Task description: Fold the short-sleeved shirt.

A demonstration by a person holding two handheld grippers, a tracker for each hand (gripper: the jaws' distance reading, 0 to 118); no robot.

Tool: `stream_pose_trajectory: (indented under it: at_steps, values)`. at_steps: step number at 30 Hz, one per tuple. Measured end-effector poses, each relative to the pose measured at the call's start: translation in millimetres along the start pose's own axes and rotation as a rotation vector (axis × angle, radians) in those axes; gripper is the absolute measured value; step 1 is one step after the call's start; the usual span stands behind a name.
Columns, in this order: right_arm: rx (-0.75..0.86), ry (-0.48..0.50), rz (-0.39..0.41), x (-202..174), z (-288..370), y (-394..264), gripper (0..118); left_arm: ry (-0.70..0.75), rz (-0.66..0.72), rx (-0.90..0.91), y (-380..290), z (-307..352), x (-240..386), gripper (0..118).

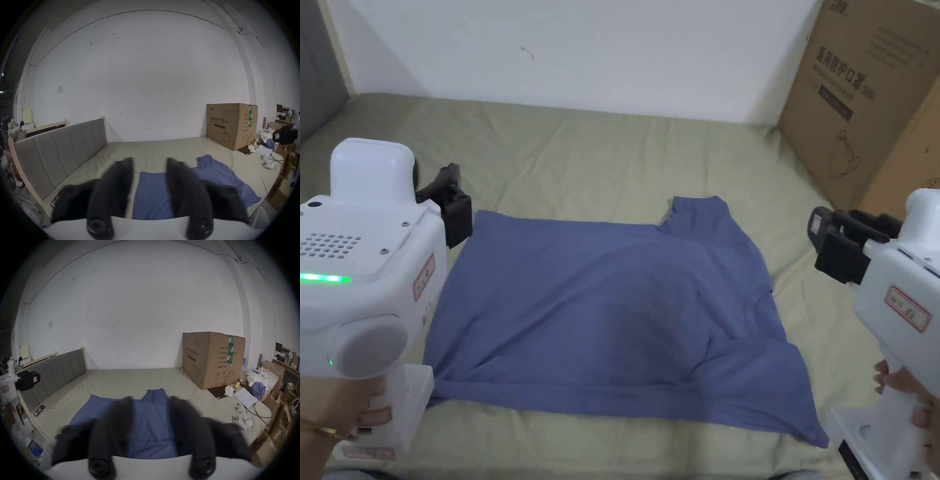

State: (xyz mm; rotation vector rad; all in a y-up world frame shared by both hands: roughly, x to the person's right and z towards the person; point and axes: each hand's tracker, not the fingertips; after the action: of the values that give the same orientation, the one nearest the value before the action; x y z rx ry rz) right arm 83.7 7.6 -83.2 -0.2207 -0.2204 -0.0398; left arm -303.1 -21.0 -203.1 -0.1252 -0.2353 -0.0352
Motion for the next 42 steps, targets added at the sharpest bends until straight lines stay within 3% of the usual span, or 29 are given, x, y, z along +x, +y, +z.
stream_pose_trajectory:
  at_steps: [1,4,12,13,14,15,16,17,21,24,27,29,32,33,39,42]
  values:
    - [0.003,0.0,-0.005,-3.9,-1.5,-2.1,0,-0.041,0.017,-0.022,-2.4,-1.1,0.3,0]
    - [0.008,0.006,-0.012,-10.4,-4.5,-6.3,0,-0.062,0.054,-0.075,-13.6,-3.4,-2.1,0]
    - [-0.019,0.015,-0.052,-6.4,-13.7,-15.7,0,0.004,0.088,-0.267,-35.4,-14.2,-29.4,3]
    - [-0.026,0.018,-0.051,-6.1,-14.9,-17.0,0,0.029,0.099,-0.318,-38.2,-17.7,-35.6,18]
    - [-0.031,0.018,-0.051,-5.8,-16.3,-18.7,0,0.041,0.123,-0.39,-40.5,-20.4,-41.2,48]
    - [-0.039,0.014,-0.048,-6.1,-17.2,-21.3,0,0.034,0.141,-0.476,-48.5,-26.2,-48.4,95]
    - [-0.049,0.007,-0.045,-6.1,-19.2,-23.7,0,0.043,0.149,-0.533,-57.2,-30.6,-54.2,113]
    - [-0.06,0.003,-0.043,-5.8,-21.7,-26.8,0,0.053,0.155,-0.583,-68.8,-32.5,-59.3,115]
    - [-0.112,0.01,-0.059,-5.2,-29.1,-39.5,0,0.038,0.184,-0.759,-115.5,-36.7,-74.9,115]
    - [-0.154,0.005,-0.044,-5.3,-33.3,-49.3,0,0.048,0.133,-0.957,-154.4,-38.7,-77.9,115]
    - [-0.187,0.005,-0.042,-6.0,-36.1,-55.5,0,0.061,0.089,-1.023,-180.7,-39.0,-74.4,111]
    - [-0.202,0.0,-0.04,-5.7,-37.9,-58.3,0,0.072,0.095,-1.007,-190.3,-41.6,-70.7,95]
    - [-0.218,-0.008,-0.04,-0.9,-40.9,-63.4,0,0.069,0.128,-0.967,-202.4,-48.5,-74.4,35]
    - [-0.222,-0.012,-0.042,0.3,-41.4,-64.7,0,0.073,0.131,-0.95,-205.6,-50.3,-72.5,4]
    - [-0.272,-0.035,-0.067,13.7,-40.0,-74.3,0,0.033,0.098,-0.87,-193.3,-36.9,-67.9,3]
    - [-0.375,-0.028,-0.114,29.1,-44.4,-80.6,0,0.038,0.127,-0.793,-174.2,-29.2,-73.5,3]
